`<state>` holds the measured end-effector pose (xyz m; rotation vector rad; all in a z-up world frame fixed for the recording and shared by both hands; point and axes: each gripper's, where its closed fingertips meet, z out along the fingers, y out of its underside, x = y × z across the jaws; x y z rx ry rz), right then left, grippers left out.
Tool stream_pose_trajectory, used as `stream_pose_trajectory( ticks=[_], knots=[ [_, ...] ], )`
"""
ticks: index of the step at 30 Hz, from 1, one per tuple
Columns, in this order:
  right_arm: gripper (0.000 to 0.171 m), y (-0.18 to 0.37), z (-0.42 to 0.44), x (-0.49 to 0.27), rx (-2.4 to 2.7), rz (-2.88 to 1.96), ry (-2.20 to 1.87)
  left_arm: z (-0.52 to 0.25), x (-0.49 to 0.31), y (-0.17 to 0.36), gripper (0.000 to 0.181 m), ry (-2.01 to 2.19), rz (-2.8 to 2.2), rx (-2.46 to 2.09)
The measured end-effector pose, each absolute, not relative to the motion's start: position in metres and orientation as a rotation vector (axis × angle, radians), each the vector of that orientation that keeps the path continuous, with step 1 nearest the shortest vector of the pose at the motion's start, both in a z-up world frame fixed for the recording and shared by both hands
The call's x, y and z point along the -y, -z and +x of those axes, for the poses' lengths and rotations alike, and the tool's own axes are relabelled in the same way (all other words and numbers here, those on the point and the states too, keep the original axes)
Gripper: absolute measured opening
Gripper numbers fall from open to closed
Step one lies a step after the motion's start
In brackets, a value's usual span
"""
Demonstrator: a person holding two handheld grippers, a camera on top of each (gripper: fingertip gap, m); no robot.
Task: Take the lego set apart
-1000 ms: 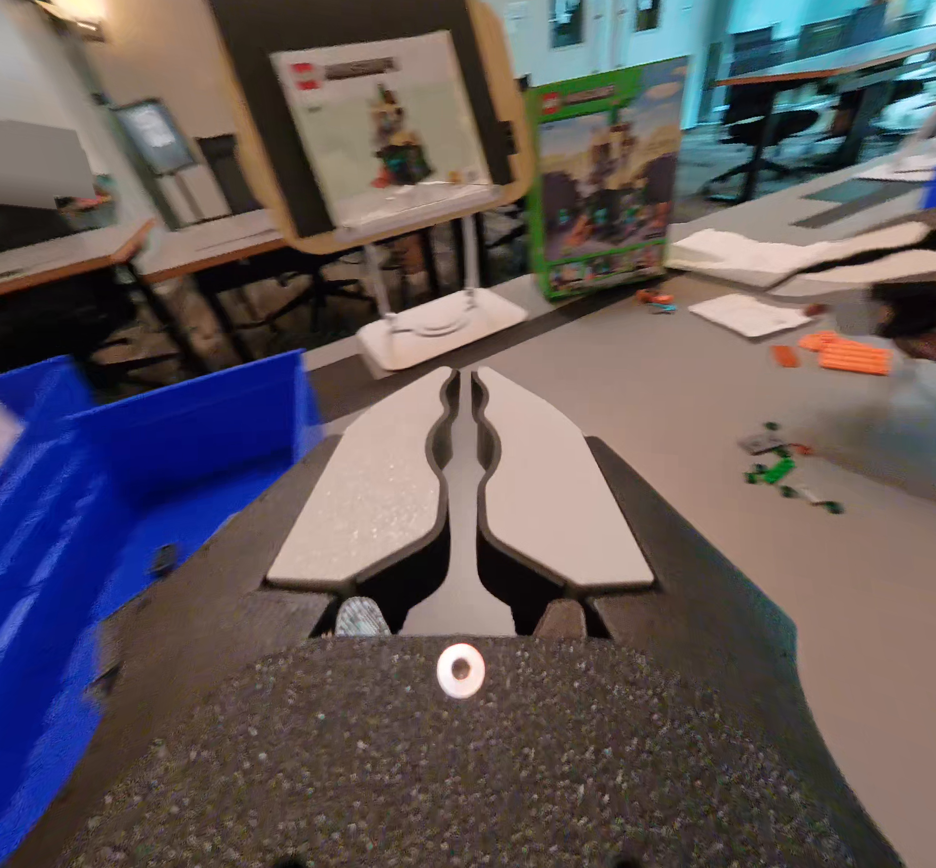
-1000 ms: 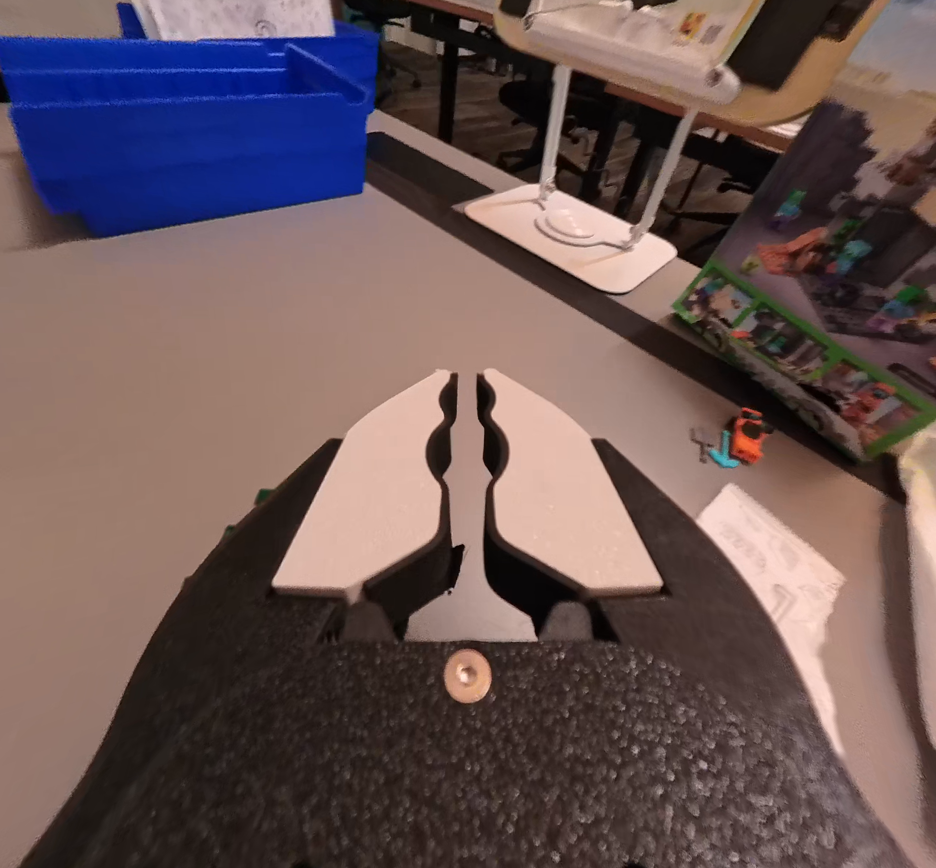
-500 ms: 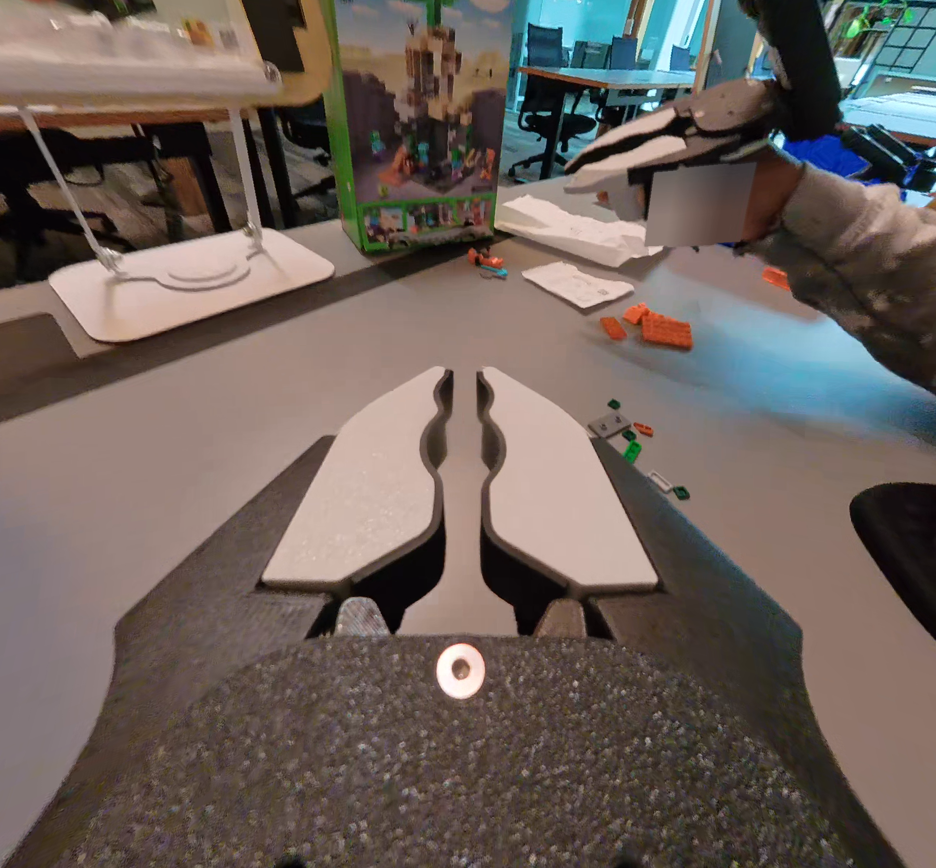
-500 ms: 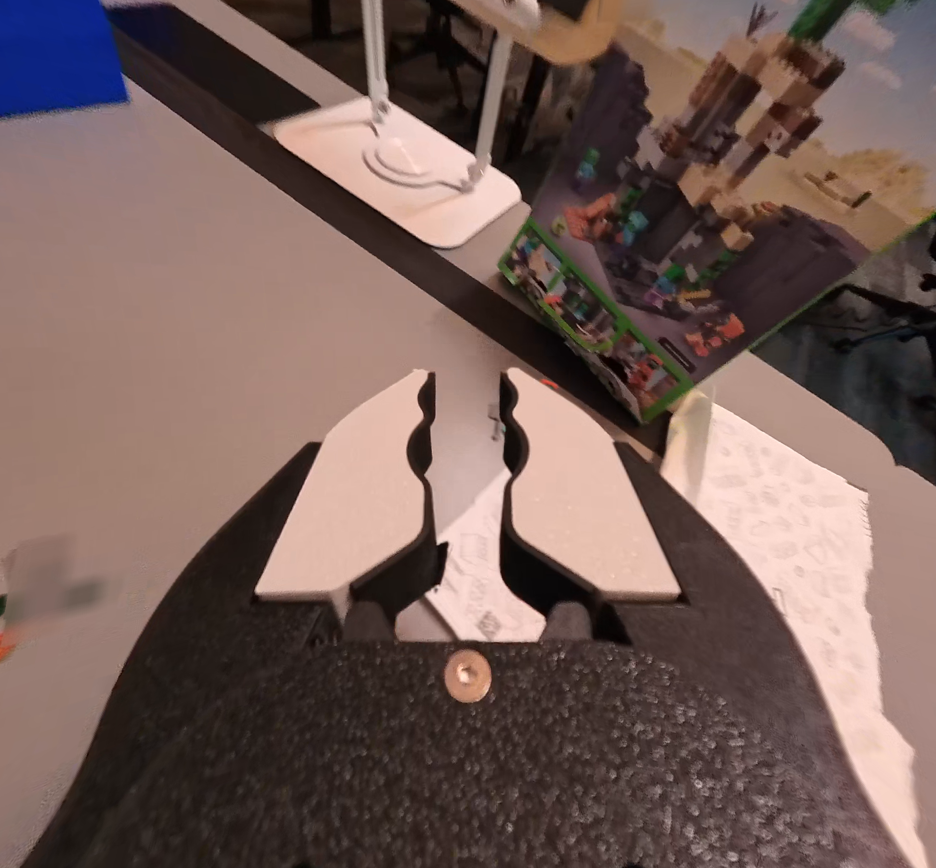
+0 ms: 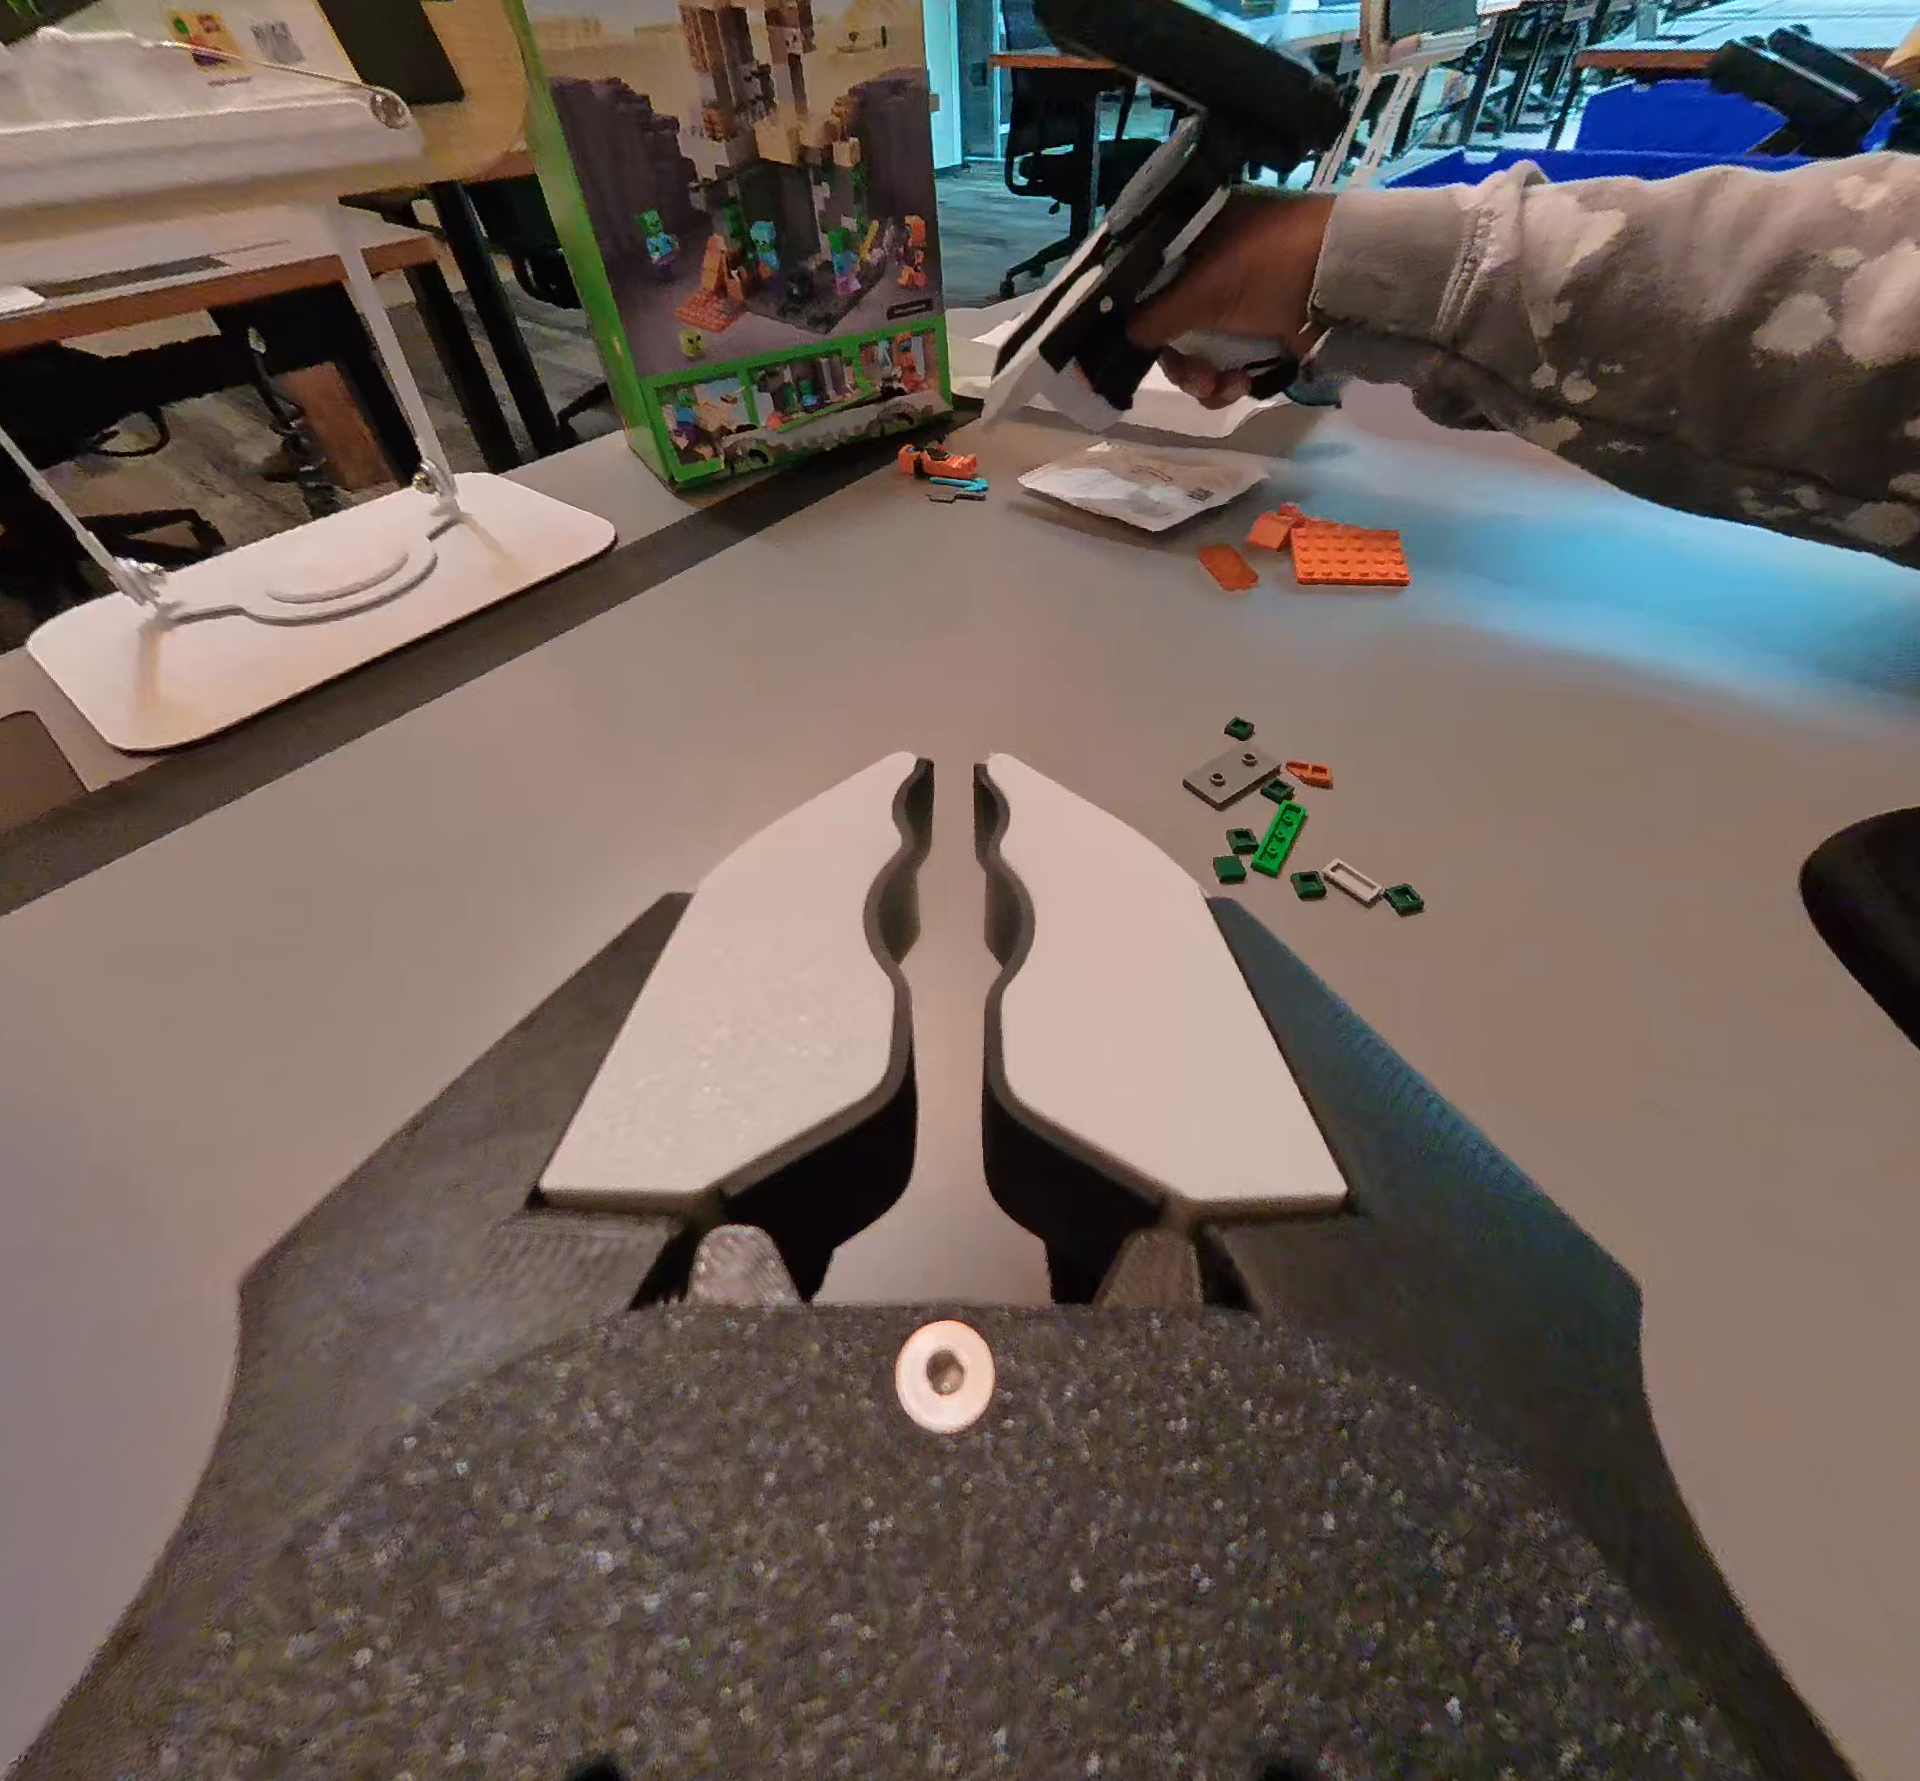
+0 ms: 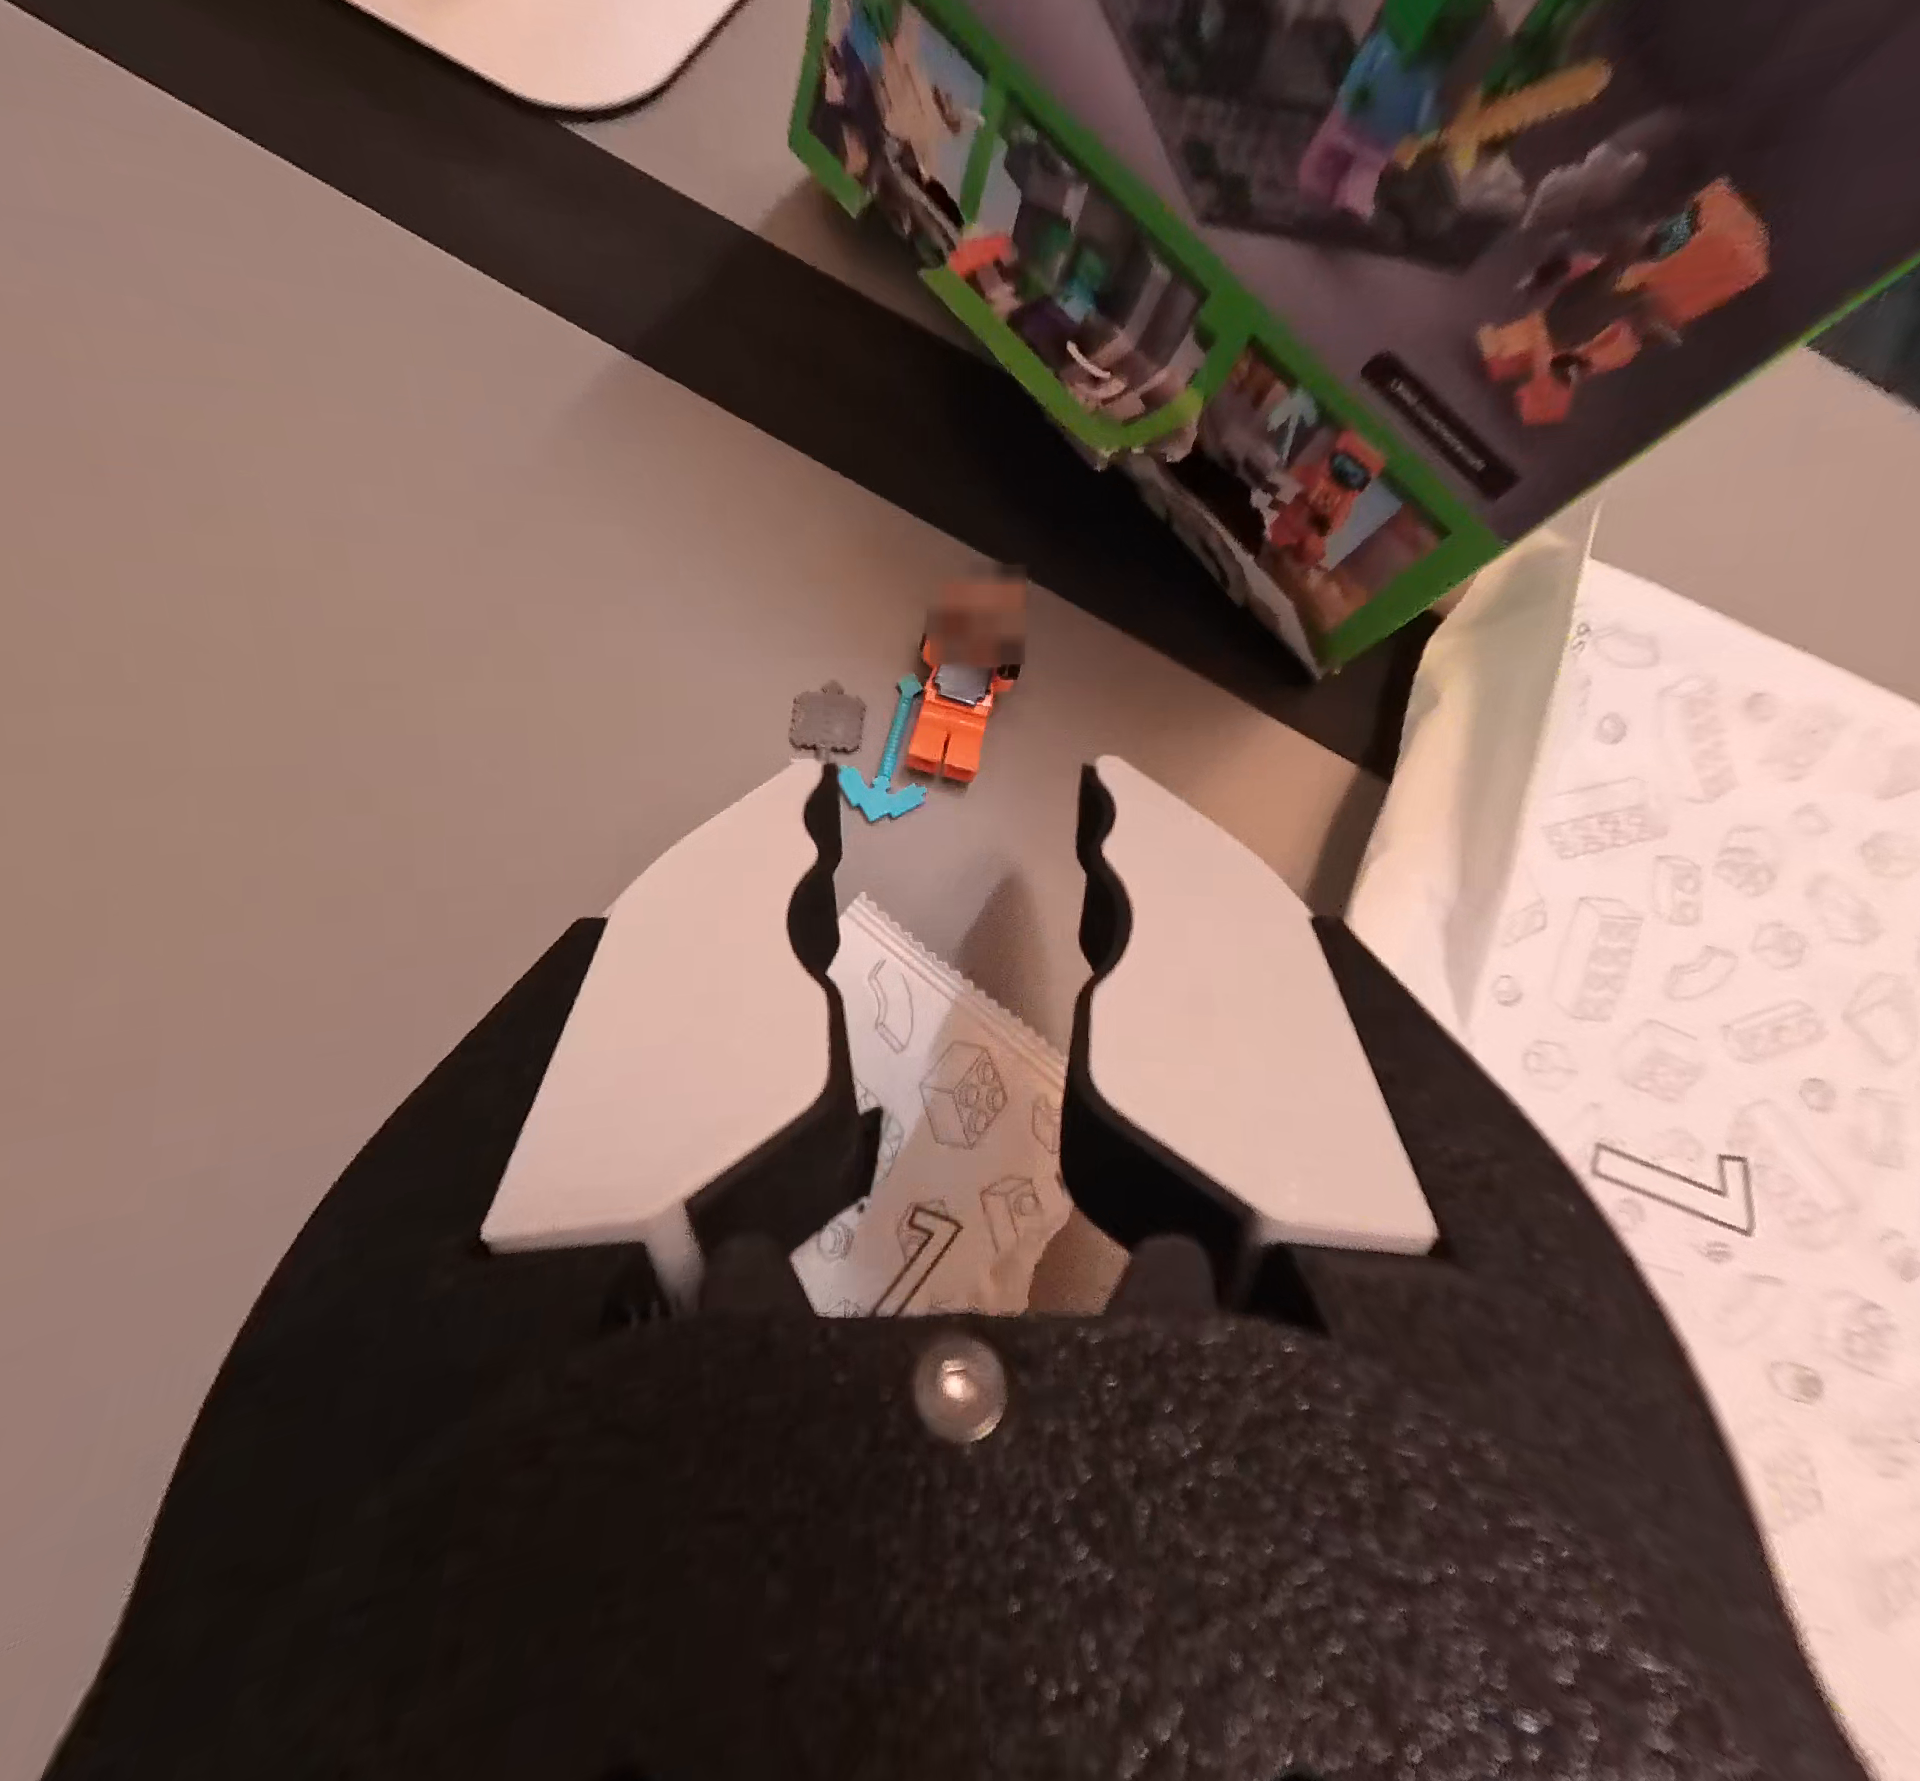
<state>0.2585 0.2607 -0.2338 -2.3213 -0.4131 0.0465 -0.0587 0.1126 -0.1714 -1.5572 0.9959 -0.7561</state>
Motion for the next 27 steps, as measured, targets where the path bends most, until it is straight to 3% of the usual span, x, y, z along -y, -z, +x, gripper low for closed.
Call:
stream_pose_trajectory(
  ticks=[9,15,18,27],
  knots=[
    [0.041,0.266,0.252,-0.255,0.443,-2.445,-0.04,-0.055,-0.11,0.178,0.005,0.82,-1.592,-1.003],
    [0.021,0.268,0.245,-0.254,0.484,-2.455,-0.067,-0.054,-0.108,0.181,0.004,0.803,-1.591,-1.027],
    [0.0,0.268,0.245,-0.254,0.522,-2.454,-0.013,-0.053,-0.107,0.182,0.004,0.797,-1.594,-1.034],
    [0.0,0.239,0.249,-0.253,0.416,-2.356,-0.163,-0.054,-0.108,0.183,0.002,0.778,-1.584,-1.051]
  ],
)
